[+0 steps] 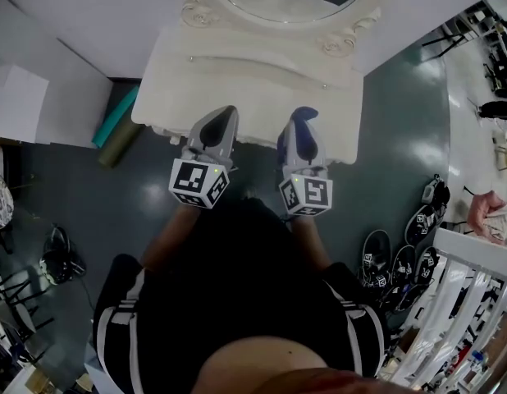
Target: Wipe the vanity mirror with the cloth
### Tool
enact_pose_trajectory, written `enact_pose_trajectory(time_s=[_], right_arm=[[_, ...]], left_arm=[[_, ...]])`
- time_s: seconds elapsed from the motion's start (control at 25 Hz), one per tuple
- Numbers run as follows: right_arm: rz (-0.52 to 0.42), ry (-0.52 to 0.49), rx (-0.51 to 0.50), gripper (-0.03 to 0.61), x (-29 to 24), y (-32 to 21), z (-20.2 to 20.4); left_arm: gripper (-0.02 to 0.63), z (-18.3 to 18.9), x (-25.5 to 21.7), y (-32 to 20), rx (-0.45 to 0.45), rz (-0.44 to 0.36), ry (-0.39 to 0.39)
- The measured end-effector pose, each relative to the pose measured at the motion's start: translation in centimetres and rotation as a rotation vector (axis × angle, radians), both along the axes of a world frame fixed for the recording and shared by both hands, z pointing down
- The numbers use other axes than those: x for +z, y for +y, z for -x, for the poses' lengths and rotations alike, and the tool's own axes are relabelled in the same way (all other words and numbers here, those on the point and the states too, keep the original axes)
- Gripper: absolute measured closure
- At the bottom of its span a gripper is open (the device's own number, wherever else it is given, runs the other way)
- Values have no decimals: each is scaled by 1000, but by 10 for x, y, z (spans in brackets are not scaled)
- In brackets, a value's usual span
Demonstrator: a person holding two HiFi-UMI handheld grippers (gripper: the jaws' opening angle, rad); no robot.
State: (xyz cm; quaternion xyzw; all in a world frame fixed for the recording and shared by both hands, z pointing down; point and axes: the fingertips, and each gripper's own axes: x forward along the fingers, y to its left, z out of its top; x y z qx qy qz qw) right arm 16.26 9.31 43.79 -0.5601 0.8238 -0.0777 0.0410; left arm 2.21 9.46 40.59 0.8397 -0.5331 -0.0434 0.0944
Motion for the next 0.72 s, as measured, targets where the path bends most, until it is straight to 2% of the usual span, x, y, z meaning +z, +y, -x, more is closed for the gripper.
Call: enact_pose_trajectory(time_s=[0.72], right_arm=[[12,44,41,537,3,-22,29]], left_arm=[[603,34,10,-28,30,2,3]])
